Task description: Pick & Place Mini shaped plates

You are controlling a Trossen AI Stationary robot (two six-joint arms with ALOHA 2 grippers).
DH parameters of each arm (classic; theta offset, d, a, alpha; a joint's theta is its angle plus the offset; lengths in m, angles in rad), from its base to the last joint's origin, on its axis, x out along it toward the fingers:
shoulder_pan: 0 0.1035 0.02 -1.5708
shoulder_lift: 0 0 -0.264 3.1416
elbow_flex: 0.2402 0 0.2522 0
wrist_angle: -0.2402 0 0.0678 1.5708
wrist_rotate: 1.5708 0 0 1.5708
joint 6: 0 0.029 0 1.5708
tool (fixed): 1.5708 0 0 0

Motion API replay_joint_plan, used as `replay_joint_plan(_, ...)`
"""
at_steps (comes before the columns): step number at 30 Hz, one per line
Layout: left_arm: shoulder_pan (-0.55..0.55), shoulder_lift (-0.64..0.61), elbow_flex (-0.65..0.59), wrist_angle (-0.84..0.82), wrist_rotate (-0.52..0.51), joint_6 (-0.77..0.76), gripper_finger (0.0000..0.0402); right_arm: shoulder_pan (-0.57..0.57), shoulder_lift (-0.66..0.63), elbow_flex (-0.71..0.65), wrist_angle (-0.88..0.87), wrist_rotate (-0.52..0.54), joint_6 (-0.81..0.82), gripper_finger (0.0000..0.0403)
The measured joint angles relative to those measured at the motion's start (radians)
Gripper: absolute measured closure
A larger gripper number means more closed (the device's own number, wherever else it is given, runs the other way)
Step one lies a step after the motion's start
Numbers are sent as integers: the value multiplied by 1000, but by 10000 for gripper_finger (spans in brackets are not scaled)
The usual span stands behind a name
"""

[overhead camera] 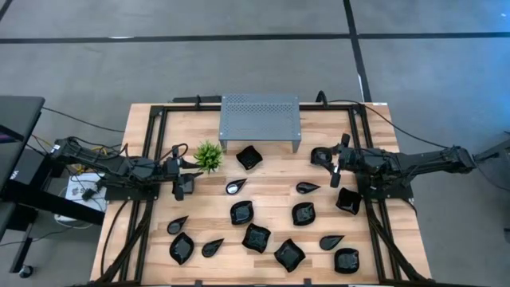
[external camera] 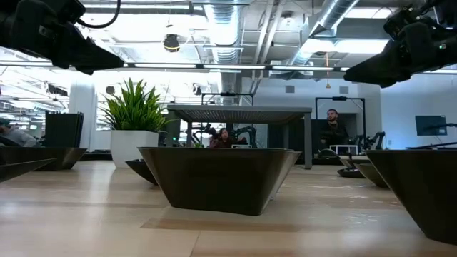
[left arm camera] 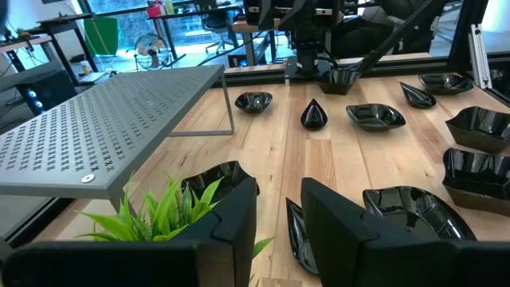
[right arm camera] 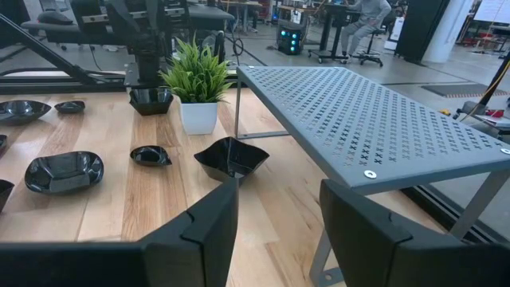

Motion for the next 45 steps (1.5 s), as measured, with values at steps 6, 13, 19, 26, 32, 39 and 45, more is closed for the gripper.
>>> replay_joint_plan(6, 0, 0, 0, 0, 0, 0, 298, 0, 0, 0, 0, 0, 0, 230)
replay_joint_plan(13, 0, 0, 0, 0, 0, 0, 298, 0, 0, 0, 0, 0, -10, 230)
replay_joint_plan(19, 0, 0, 0, 0, 0, 0, 298, 0, 0, 0, 0, 1, -303, 230)
replay_joint_plan(26, 0, 0, 0, 6, 0, 0, 298, 0, 0, 0, 24, -1, -166, 230)
replay_joint_plan(32, 0, 0, 0, 13, 0, 35, 298, 0, 0, 0, 39, 0, 195, 230)
replay_joint_plan(39, 0, 0, 0, 22, 0, 184, 298, -4, -1, 0, 66, 14, 169, 230)
replay_joint_plan(45, 0, 0, 0, 53, 8, 51, 298, -26, -1, 0, 103, 57, 206, 230)
